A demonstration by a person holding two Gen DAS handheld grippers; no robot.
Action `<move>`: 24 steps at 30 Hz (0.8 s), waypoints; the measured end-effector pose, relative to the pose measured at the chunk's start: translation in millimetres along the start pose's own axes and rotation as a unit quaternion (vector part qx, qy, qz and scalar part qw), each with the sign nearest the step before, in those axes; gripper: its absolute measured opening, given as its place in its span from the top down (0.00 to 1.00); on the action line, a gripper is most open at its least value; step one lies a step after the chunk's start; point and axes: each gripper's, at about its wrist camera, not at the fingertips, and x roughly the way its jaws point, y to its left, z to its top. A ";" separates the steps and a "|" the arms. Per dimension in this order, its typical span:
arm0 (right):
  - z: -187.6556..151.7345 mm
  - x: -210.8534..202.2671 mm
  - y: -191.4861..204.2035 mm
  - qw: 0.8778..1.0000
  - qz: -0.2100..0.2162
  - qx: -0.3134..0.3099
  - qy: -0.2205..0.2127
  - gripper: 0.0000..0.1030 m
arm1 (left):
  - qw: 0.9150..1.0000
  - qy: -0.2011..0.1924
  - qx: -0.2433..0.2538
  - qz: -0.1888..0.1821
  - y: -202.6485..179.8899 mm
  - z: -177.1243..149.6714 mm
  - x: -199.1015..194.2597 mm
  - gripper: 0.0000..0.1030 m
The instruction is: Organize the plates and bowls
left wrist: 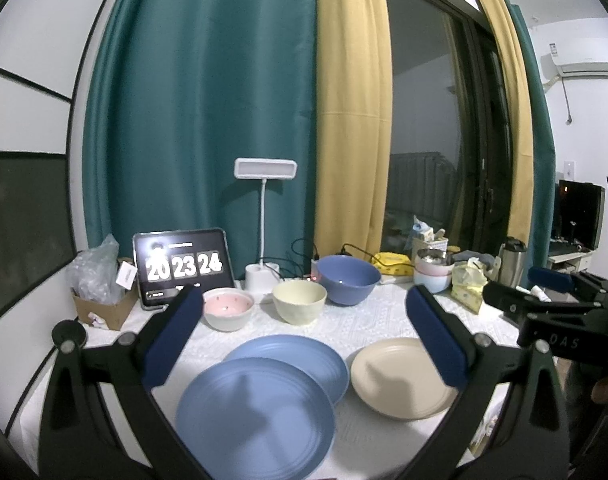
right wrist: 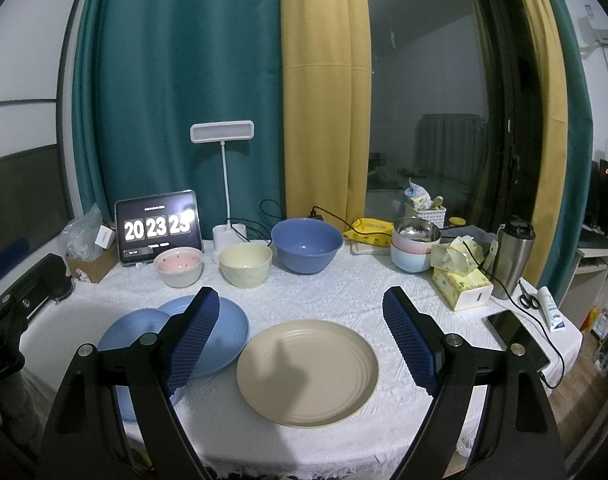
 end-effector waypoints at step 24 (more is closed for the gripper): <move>-14.9 12.6 4.0 1.000 0.000 0.001 0.013 0.16 | 1.000 0.022 0.005 -0.010 -12.0 -12.3 11.8 0.01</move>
